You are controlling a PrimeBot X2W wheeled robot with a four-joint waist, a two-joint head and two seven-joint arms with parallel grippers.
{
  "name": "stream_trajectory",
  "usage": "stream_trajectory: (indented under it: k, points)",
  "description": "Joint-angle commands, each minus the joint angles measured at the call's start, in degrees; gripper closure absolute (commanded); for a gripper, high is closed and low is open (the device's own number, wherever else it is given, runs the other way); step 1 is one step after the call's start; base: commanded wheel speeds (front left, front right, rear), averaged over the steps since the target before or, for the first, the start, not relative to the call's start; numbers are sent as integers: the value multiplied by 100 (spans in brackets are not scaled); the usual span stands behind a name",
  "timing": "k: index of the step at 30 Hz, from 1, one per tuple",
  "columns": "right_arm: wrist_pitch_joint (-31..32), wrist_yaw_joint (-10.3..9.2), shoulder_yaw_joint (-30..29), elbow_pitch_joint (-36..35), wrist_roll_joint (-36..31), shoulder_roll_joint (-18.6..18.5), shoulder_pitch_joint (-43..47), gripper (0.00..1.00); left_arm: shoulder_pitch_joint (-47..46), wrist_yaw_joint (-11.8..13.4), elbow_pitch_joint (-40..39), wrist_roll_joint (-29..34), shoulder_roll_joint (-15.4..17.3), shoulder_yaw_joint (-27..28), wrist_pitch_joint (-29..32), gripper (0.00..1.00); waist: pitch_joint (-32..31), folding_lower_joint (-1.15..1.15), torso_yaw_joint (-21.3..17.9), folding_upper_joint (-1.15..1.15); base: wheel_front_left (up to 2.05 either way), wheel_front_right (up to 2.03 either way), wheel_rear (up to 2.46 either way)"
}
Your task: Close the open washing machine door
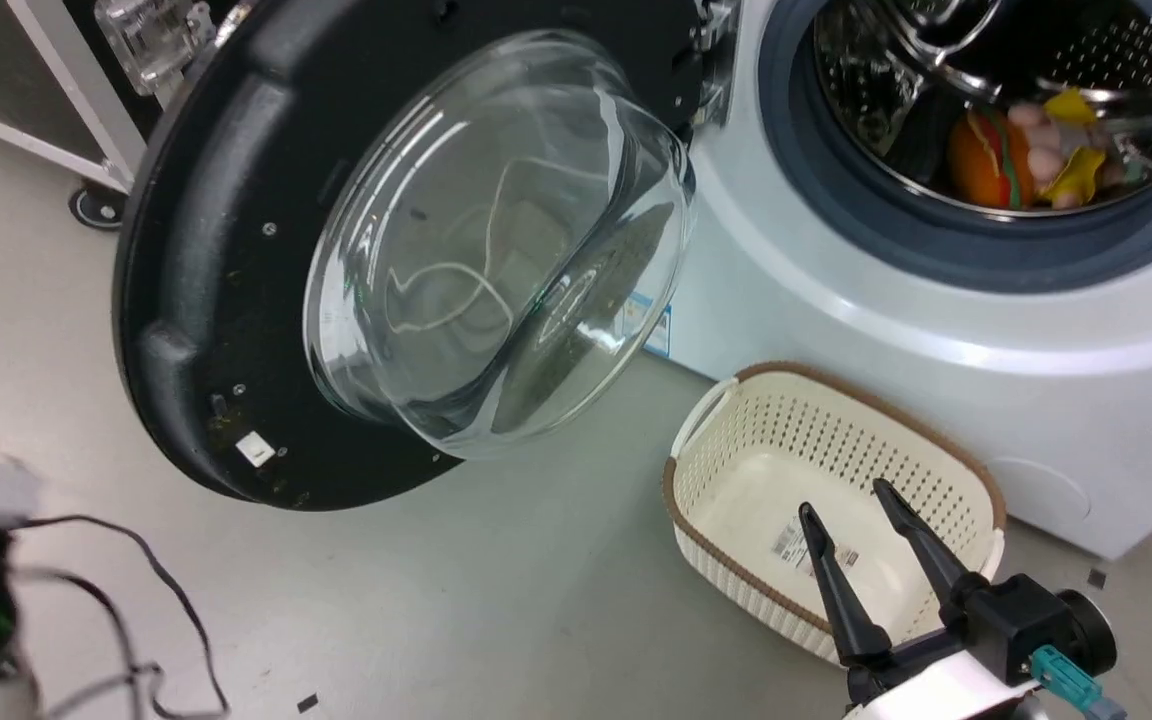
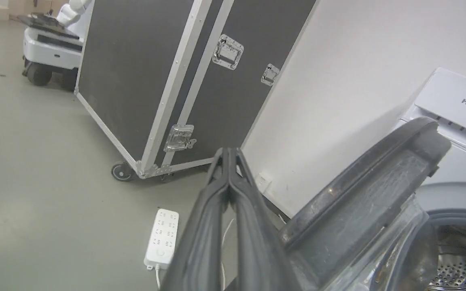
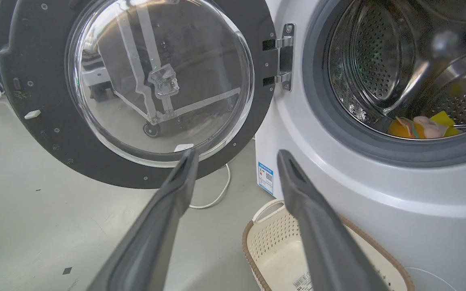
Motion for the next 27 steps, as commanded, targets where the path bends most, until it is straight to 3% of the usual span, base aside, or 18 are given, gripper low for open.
stream_trajectory:
  k: [1, 6, 12, 17, 27]
  points:
    - [-77, 4, 18, -8, -18, 8, 26, 0, -315, 36, 353, -468, 144, 192, 378, 100, 89, 0, -17, 0, 0, 0, 0]
    - [-137, 4, 87, 26, -44, 9, -47, 0, -1075, 246, 1414, -1777, 413, 609, 1590, 100, 215, 0, -49, 0, 0, 0, 0]
    - [-208, 4, 172, 75, -71, 11, -139, 0, -1703, 619, 2094, -3214, 314, 847, 3103, 100, 331, 0, -47, 0, 0, 0, 0]
    - [-263, 5, 189, 141, -80, 12, -169, 0, -1743, 511, 2186, -3918, 275, 839, 4026, 100, 357, 0, -46, 0, 0, 0, 0]
    - [-263, 5, 12, 209, -58, 12, -75, 0, -1061, 315, 1707, -4413, 0, 592, 5114, 100, 122, 0, -127, 0, 0, 0, 0]
